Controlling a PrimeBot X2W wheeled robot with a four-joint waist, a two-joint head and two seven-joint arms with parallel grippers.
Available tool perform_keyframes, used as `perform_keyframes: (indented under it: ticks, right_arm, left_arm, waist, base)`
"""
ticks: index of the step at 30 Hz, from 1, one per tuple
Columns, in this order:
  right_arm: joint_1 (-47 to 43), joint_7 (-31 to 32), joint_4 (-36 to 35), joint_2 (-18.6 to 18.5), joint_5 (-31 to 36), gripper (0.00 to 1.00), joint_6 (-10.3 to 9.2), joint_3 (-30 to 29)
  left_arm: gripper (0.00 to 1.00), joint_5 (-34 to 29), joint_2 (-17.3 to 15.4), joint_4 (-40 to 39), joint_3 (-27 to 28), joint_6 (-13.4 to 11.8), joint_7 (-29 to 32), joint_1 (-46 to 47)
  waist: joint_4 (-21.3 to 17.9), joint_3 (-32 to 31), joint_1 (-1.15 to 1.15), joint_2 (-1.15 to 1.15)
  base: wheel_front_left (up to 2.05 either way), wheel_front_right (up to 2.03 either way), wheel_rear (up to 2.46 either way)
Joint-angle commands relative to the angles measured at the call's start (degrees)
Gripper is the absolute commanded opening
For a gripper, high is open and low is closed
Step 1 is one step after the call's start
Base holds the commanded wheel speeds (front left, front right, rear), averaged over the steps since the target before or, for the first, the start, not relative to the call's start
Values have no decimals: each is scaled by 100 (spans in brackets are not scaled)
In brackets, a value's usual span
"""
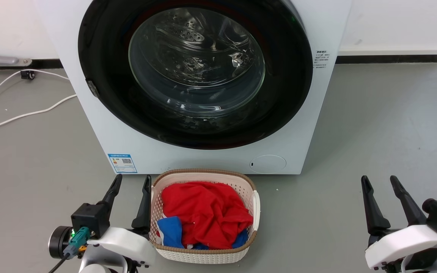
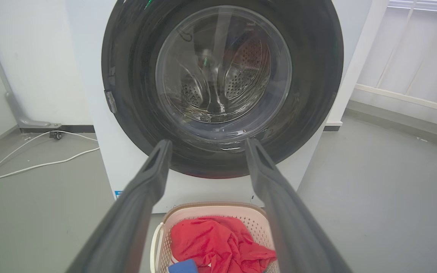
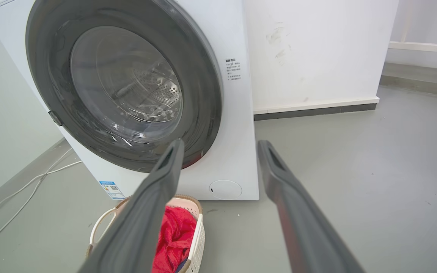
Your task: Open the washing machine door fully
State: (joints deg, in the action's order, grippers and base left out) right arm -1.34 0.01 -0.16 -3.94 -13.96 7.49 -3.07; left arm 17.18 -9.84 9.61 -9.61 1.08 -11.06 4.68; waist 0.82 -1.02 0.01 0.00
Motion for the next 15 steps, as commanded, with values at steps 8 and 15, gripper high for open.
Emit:
perform_keyframes:
  ticks: [8,15]
  right_arm:
    - [-48,-89,-116,36,472,100,0,27]
    - [-37,-148,-145,65,733,100,0,26]
  left_arm:
    - [100,-361,-68,1,-65,-2,-141,93]
    - [100,-553,-59,37,-39,-6,-220,96]
  waist:
    - [1,-5,-1,0]
    - [23,6,-1,0]
  base:
    - [0,0,0]
    - [0,0,0]
